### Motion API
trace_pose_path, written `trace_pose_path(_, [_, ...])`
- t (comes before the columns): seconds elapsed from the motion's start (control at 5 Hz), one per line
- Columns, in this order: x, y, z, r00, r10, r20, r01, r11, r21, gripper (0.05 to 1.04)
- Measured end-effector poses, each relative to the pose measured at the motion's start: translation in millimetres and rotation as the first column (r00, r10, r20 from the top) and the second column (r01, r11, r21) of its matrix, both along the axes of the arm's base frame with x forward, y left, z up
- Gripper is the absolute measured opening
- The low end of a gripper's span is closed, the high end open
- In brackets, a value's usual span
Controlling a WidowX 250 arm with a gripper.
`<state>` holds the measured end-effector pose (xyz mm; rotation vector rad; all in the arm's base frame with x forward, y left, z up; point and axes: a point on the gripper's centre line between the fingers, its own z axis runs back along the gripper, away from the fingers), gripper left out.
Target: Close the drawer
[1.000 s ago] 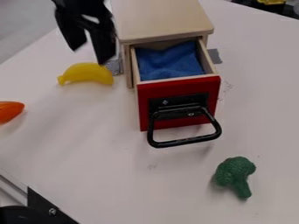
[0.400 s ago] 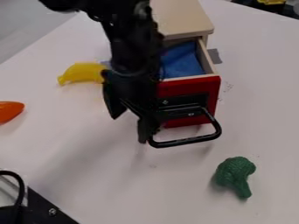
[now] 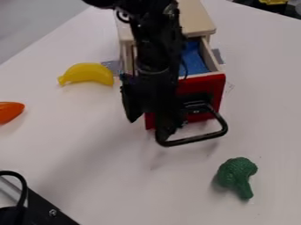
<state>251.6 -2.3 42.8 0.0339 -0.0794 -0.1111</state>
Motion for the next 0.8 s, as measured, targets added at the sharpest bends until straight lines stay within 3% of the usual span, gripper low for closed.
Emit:
trace_pose_path(0.2, [16.0, 11.6, 1.4, 0.995, 0.099, 0.006, -0.099, 0.994, -0.044, 0.999])
trace_pose_path(0.4, [35.0, 26.3, 3.8, 0.972, 0.236, 0.015, -0.233, 0.966, -0.115, 0.999])
trace_pose_path(0.8, [62.4, 53.9, 10.8, 0.936, 0.348, 0.056, -0.336, 0.929, -0.154, 1.000])
